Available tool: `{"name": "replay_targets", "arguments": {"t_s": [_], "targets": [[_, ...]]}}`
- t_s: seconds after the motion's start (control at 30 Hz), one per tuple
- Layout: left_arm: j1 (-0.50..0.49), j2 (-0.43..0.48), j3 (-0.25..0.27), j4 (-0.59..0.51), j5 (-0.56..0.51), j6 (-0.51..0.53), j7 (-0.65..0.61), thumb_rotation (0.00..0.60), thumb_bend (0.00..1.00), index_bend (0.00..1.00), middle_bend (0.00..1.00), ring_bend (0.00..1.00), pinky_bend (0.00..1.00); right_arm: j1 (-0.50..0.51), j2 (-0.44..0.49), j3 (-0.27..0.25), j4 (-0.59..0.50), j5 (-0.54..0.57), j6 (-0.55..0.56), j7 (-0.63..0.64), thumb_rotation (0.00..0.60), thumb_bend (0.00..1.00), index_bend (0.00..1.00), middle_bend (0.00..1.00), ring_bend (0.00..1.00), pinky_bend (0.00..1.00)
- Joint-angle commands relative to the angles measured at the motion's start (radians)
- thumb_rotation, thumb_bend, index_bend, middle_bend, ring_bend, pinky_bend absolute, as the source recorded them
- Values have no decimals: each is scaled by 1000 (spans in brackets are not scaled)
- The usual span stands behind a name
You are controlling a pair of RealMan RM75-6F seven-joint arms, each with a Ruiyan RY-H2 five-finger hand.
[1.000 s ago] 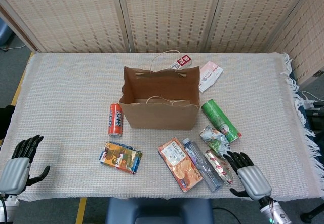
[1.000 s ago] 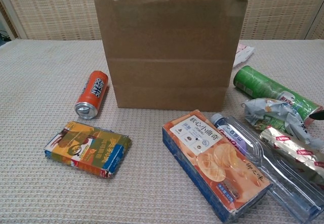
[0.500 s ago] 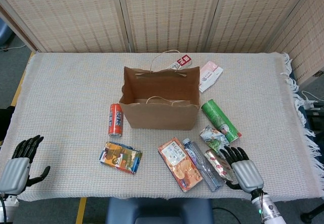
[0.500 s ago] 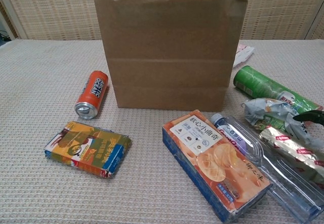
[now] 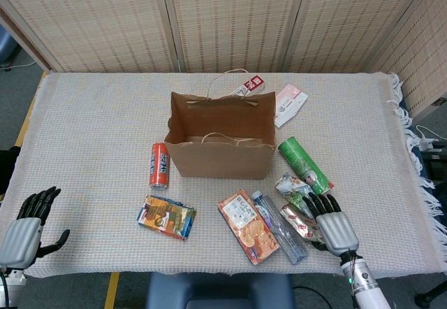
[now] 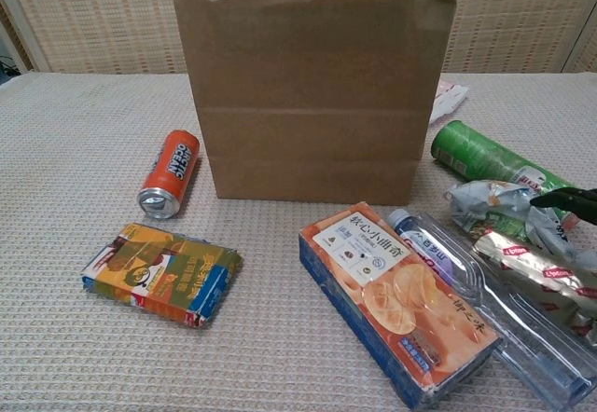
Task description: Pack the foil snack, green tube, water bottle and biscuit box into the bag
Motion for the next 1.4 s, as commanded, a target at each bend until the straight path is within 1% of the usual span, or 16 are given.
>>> {"name": "replay_targets", "arguments": {"t_s": [0.03,0.17,0.23,0.27,0.3,0.33,0.4,0.5,0.6,0.7,0.9,1.2,1.4], "targets": [[0,1,1,-1,-1,-2,-4,600,331,0,0,0,9,18,-33,14,10,22,-2,-37,600,87,3,0,0,23],[-1,2,1,-1,0,-4,-5,600,332,0,0,0,9,32,-69,25,21,52,-1,-81,600,135,59,22,0,52],[-1,3,1,-1,0,-4,-6,600,331,0,0,0,8,36,-80,25,32,61,4,-101,600,186,124,61,20,90],[-1,3,1,-1,1,-4,-7,600,331,0,0,0,8,37,-83,24,36,64,6,-108,600,219,171,93,50,126],[-1,3,1,-1,1,-4,-8,600,331,0,0,0,8,37,-86,23,40,67,8,-114,600,247,216,128,87,168],[-1,4,1,-1,1,-4,-10,600,331,0,0,0,8,38,-87,23,44,71,11,-118,600,281,272,177,142,235],[-2,4,2,-1,1,-6,-13,600,331,0,0,0,9,39,-90,21,49,81,14,-126,600,345,379,282,268,399],[-2,5,2,-2,2,-6,-13,600,331,0,0,0,8,42,-90,17,55,80,17,-132,600,423,524,408,421,588],[-2,6,3,-3,2,-6,-13,600,332,0,0,0,8,44,-88,14,56,66,24,-114,600,490,654,511,545,713],[-2,7,2,-4,-1,-7,-14,600,331,0,0,0,8,46,-77,14,53,48,34,-91,600,554,716,556,580,738],[-2,6,3,-5,-1,-9,-11,600,332,0,0,0,8,47,-37,36,17,16,64,-9,600,634,760,588,607,756],[-2,5,2,-6,-3,-9,-8,600,331,0,0,0,8,51,36,76,-71,-19,108,88,600,670,786,604,620,771],[-2,6,1,-9,-8,-10,-8,600,331,0,0,0,8,56,83,102,-138,-32,131,109,600,680,806,617,632,787]]}}
